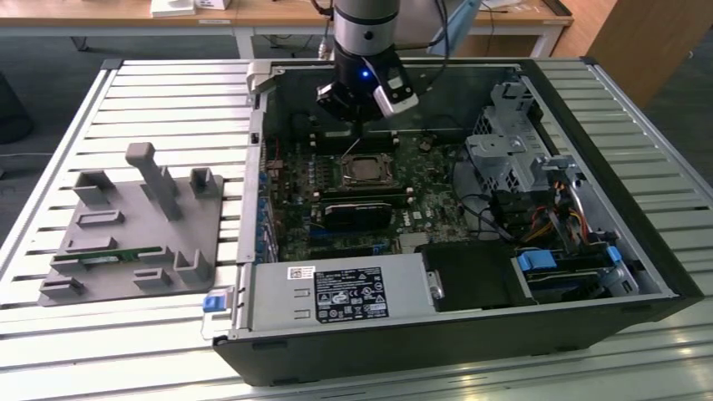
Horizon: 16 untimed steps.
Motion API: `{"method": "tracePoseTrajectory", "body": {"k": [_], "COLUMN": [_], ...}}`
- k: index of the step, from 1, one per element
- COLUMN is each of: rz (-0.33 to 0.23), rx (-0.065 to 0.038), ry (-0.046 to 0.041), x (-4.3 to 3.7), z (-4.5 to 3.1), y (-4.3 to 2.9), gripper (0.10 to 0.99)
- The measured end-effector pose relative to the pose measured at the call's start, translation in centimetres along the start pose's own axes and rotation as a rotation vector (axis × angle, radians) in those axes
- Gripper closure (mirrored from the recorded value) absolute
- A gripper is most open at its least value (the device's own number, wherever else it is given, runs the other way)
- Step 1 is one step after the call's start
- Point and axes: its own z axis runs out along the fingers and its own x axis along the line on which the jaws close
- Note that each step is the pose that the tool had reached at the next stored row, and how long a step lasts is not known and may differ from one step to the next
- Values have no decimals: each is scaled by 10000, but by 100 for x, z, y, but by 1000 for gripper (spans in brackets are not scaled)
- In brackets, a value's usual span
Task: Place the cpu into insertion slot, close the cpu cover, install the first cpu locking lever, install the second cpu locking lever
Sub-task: 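Install the first cpu locking lever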
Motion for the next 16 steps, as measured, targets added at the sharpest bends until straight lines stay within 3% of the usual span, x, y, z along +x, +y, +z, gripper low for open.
{"method": "tracePoseTrajectory", "body": {"k": [7,16], "rz": [0,0], "rx": [4,5], "ry": [0,1], "x": [-111,-179], "z": [46,94], "y": [-1,-5], "gripper": [980,980]}}
